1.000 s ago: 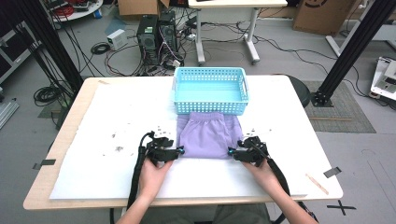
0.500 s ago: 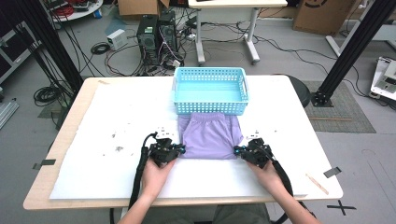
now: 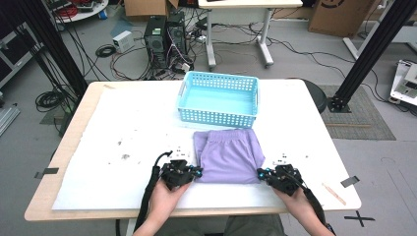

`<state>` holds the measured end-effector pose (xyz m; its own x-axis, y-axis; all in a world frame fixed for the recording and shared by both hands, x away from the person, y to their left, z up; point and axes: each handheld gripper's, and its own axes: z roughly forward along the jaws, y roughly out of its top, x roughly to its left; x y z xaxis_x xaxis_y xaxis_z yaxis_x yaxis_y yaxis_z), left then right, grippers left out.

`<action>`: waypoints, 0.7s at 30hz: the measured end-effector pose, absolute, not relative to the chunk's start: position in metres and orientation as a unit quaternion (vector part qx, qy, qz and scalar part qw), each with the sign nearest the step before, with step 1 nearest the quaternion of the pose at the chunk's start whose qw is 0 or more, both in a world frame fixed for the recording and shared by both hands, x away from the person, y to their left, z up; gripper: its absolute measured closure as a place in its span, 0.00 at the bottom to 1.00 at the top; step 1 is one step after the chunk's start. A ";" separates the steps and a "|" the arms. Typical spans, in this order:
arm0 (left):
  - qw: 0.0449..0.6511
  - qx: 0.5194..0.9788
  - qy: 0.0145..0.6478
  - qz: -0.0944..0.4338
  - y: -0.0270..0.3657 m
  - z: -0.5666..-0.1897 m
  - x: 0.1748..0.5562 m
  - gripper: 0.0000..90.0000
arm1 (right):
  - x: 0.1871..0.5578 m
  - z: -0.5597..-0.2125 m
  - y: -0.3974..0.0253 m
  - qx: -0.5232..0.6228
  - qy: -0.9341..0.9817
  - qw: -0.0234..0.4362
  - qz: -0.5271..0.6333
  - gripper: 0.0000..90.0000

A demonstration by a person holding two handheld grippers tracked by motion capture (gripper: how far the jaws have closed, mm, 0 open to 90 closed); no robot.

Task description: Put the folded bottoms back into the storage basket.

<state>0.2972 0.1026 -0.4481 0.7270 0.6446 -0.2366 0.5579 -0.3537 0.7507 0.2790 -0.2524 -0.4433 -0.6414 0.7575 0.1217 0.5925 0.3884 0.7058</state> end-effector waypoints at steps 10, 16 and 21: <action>0.434 0.836 0.334 0.043 0.096 -0.448 0.259 0.94 | 0.239 -0.445 -0.265 0.395 0.832 0.101 0.376 1.00; 0.435 0.837 0.331 0.040 0.096 -0.448 0.248 0.94 | 0.231 -0.446 -0.267 0.391 0.833 0.096 0.379 1.00; 0.427 0.844 0.320 0.052 0.097 -0.446 0.240 0.94 | 0.226 -0.447 -0.267 0.385 0.835 0.095 0.381 0.99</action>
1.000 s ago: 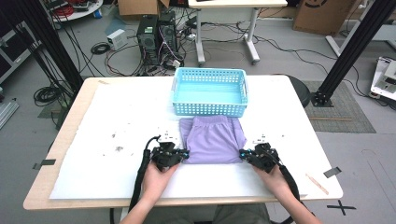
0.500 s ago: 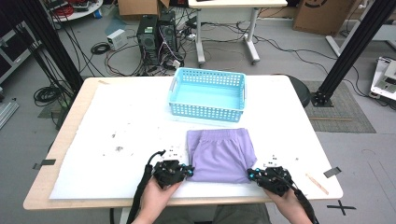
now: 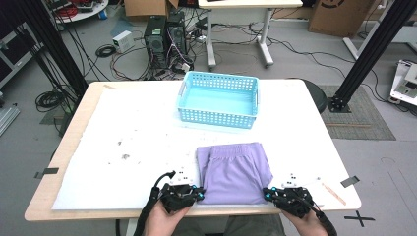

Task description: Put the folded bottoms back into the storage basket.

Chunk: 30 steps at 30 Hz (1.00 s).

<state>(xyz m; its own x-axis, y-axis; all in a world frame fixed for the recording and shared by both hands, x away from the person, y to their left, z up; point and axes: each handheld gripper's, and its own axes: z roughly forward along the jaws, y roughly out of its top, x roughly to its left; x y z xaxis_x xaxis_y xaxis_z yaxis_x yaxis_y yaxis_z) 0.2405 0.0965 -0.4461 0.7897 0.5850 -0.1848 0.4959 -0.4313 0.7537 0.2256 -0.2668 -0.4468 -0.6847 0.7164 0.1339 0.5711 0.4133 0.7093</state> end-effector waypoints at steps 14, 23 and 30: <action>0.474 0.810 0.330 0.104 0.120 -0.419 0.265 0.41 | 0.244 -0.429 -0.278 0.378 0.805 0.151 0.433 0.49; 0.469 0.786 0.360 0.178 0.146 -0.408 0.325 0.34 | 0.299 -0.415 -0.286 0.397 0.782 0.179 0.446 0.41; 0.471 0.775 0.373 0.193 0.158 -0.403 0.375 0.35 | 0.350 -0.411 -0.281 0.407 0.774 0.197 0.443 0.33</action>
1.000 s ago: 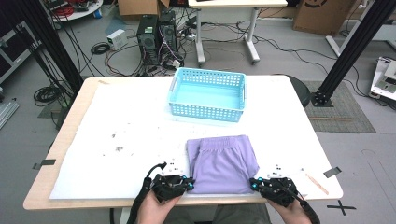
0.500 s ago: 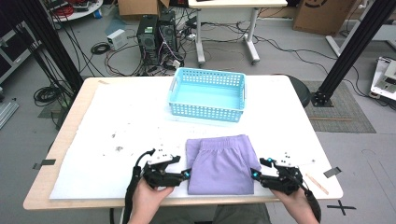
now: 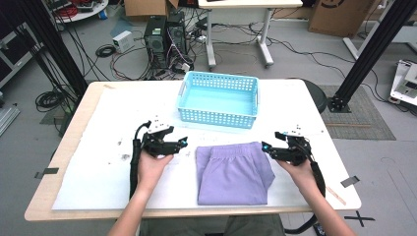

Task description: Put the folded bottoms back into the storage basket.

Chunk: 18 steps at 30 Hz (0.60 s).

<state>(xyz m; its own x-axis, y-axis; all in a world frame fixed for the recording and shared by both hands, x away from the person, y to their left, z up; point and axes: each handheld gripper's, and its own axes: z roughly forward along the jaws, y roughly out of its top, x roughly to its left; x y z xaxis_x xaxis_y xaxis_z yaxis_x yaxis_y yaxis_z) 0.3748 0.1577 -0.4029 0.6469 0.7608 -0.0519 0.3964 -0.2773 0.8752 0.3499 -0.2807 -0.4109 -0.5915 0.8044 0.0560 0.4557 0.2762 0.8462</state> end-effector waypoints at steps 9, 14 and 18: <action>0.480 0.755 0.411 0.173 0.178 -0.416 0.433 0.31 | 0.399 -0.411 -0.268 0.401 0.789 0.219 0.411 0.40; 0.475 0.769 0.393 0.171 0.177 -0.423 0.455 0.31 | 0.420 -0.419 -0.264 0.399 0.794 0.208 0.409 0.40; 0.470 0.775 0.385 0.175 0.170 -0.428 0.470 0.33 | 0.433 -0.423 -0.259 0.392 0.801 0.208 0.402 0.41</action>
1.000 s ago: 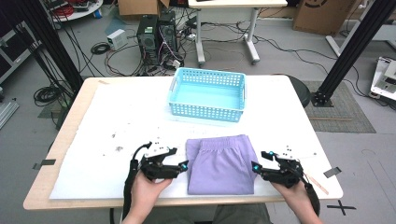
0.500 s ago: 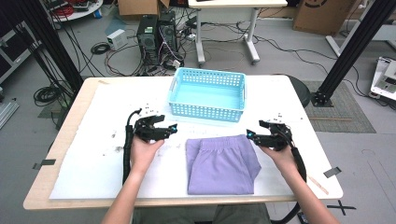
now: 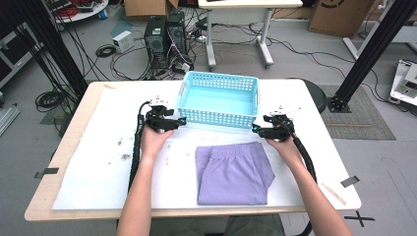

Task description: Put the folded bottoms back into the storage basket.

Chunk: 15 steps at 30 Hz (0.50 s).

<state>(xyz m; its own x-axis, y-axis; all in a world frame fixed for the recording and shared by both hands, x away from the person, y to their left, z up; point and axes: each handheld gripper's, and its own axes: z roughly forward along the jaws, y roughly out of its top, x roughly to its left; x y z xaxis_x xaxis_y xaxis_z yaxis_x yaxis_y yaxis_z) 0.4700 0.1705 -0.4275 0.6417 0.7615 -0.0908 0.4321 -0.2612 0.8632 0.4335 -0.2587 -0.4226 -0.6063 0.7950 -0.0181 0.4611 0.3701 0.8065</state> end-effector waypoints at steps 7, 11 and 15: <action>0.492 0.762 0.385 0.173 0.172 -0.438 0.479 0.36 | 0.448 -0.427 -0.251 0.388 0.806 0.205 0.398 0.41; 0.478 0.780 0.371 0.159 0.161 -0.433 0.487 0.36 | 0.454 -0.429 -0.245 0.385 0.811 0.205 0.391 0.44; 0.473 0.782 0.369 0.166 0.155 -0.434 0.490 0.38 | 0.456 -0.430 -0.241 0.372 0.816 0.213 0.389 0.51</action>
<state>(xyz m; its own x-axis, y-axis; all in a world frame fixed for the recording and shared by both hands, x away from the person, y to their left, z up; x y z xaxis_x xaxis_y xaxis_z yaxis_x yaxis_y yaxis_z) 0.4903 0.1549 -0.4337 0.6725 0.7348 -0.0888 0.4198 -0.2798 0.8634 0.4561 -0.2409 -0.4298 -0.6321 0.7726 -0.0587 0.4413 0.4212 0.7924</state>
